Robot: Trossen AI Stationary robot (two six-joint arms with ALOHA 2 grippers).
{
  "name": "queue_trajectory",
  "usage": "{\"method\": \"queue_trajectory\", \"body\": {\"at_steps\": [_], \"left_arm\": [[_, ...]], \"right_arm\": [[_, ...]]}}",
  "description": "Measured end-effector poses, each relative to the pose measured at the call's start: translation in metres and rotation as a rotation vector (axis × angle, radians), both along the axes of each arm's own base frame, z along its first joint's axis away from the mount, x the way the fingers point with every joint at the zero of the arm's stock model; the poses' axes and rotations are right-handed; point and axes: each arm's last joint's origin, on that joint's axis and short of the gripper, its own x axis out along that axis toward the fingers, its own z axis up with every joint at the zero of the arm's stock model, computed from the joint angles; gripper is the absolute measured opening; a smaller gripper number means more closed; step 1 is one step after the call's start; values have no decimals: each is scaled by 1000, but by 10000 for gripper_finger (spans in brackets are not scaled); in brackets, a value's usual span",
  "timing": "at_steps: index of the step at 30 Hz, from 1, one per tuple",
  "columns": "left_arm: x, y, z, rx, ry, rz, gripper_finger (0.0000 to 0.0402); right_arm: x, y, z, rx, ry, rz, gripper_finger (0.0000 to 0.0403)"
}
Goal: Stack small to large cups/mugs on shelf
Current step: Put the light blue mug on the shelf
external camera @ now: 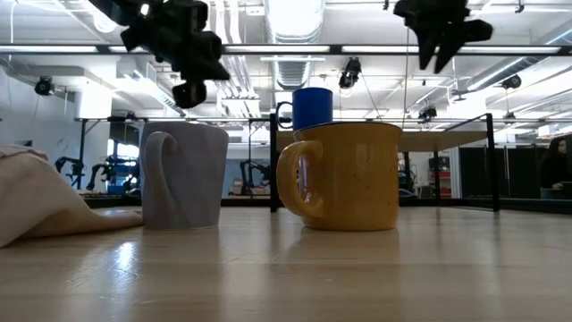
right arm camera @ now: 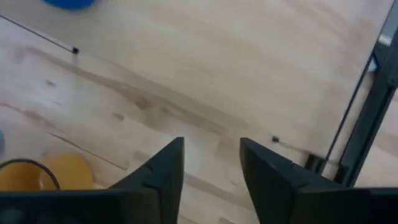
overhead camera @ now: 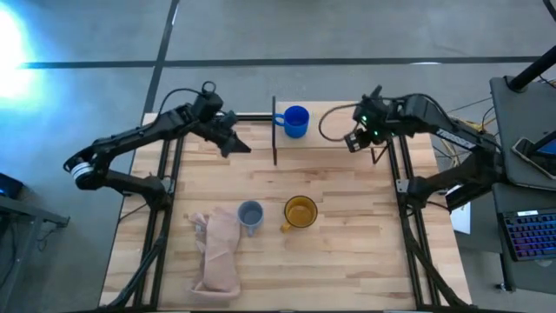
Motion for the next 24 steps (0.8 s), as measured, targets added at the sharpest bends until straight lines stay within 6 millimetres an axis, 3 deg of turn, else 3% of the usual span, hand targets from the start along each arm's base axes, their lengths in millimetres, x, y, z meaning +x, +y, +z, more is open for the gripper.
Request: {"method": "queue_trajectory", "body": {"at_steps": [7,18,24], "left_arm": [[2,-36,-4,-21,233,194,2],[25,-86,-2,-111,321,187,83],[31,-117,1,-64,398,180,92]], "right_arm": [[-24,20,-12,-25,-24,-53,192],[-48,34,-21,-36,-52,-46,206],[-49,39,-22,-48,-38,32,206]]}}
